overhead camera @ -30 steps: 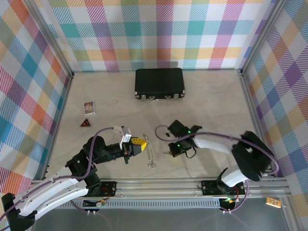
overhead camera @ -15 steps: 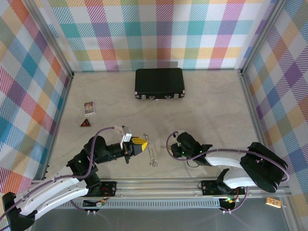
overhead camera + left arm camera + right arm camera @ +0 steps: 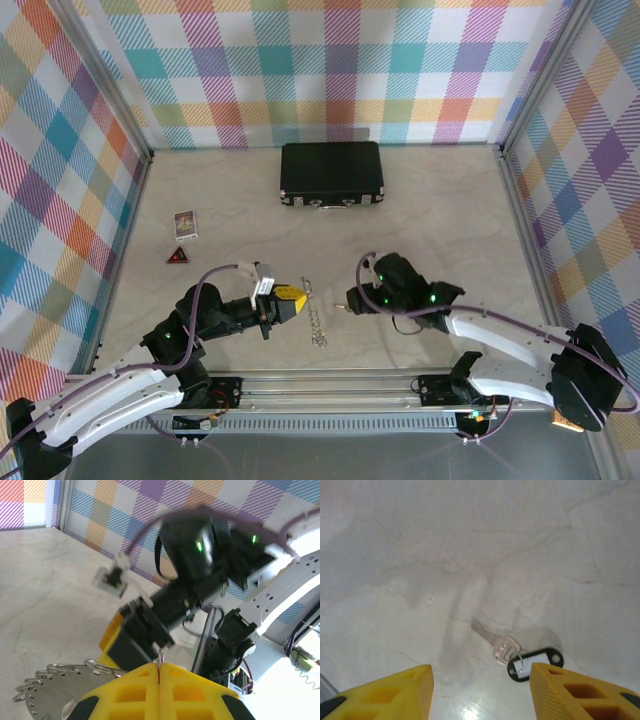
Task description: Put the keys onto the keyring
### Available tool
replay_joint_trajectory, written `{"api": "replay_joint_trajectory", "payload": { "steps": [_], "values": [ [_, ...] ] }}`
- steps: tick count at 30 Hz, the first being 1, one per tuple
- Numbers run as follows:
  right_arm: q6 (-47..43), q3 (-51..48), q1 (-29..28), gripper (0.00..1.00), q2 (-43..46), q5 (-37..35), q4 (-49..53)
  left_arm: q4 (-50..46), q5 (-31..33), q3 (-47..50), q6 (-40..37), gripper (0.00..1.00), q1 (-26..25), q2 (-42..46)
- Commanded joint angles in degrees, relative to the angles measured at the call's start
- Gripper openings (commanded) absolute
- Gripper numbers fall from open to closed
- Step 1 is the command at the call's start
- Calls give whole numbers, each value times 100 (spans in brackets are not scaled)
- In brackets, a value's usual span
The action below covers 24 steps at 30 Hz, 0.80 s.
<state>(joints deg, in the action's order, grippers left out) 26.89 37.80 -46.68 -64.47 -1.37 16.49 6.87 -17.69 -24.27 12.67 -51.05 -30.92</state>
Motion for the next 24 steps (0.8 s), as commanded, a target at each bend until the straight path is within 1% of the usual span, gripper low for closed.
{"api": "replay_joint_trajectory", "payload": {
  "steps": [1,6,8,11,13,18,24],
  "values": [
    [-455,1021,421,53,-830,910,1749,303,88,49,78,0,73,141],
    [-1442,2716,595,49,-2676,1726,3390,286,159,127,52,0,69,191],
    [-1830,3242,670,48,-3302,1990,3897,314,176,171,36,0,75,181],
    [-2230,3818,810,46,-3994,2346,4454,341,205,208,33,0,73,172],
    [-2382,4061,883,44,-4306,2396,4693,365,205,230,34,0,68,170],
    [-2633,4270,985,43,-4748,2314,5075,452,210,291,34,0,76,148],
    [-2659,4189,1036,41,-4972,2254,4913,525,177,335,37,0,77,99]
  ]
}}
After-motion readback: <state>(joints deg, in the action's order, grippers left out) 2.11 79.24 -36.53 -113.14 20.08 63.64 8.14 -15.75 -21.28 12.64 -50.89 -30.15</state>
